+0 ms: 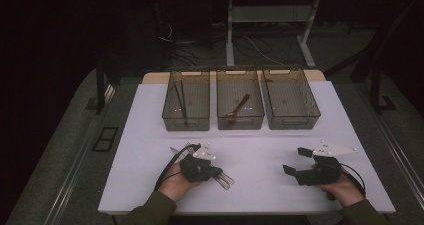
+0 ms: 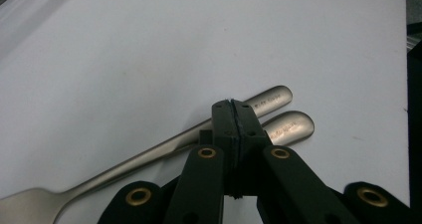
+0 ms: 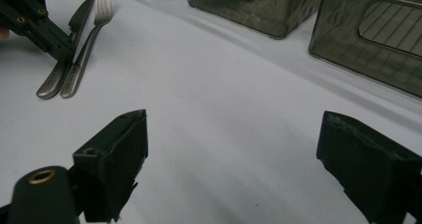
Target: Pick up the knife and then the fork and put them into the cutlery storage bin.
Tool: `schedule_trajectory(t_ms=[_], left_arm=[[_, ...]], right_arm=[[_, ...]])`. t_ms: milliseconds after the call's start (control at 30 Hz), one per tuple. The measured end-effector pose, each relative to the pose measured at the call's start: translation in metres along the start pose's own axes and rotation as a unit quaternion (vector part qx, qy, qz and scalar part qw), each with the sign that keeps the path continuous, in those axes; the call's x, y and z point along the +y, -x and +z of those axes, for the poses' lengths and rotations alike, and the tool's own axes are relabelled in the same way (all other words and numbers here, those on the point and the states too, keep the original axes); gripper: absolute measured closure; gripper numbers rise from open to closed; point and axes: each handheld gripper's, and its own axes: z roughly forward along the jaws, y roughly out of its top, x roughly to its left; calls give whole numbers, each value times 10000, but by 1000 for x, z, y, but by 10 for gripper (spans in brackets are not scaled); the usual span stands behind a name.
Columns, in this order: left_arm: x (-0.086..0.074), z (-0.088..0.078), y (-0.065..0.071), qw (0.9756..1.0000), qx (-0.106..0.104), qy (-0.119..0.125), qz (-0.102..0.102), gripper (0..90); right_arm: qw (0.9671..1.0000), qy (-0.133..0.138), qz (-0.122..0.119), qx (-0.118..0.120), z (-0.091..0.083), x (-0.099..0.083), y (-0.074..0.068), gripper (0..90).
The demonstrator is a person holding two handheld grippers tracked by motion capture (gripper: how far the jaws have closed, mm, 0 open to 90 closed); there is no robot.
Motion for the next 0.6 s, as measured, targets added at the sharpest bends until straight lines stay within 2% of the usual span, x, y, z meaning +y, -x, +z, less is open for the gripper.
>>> schedule_trajectory(t_ms=[233,367,400,600], left_arm=[[1,6,2,10000,1,43,75,891],[4,10,3,9999,72,43,125,891],[5,10,2,9998,99,33,190,891],[14,19,-3,9995,232,66,222,891]], right_arm=[[10000,-9,12,-2,0,0,0,130],[10000,-15,17,-6,0,0,0,130],[10000,-16,21,-5,0,0,0,130],[10000,-25,15,-5,1,0,0,130]])
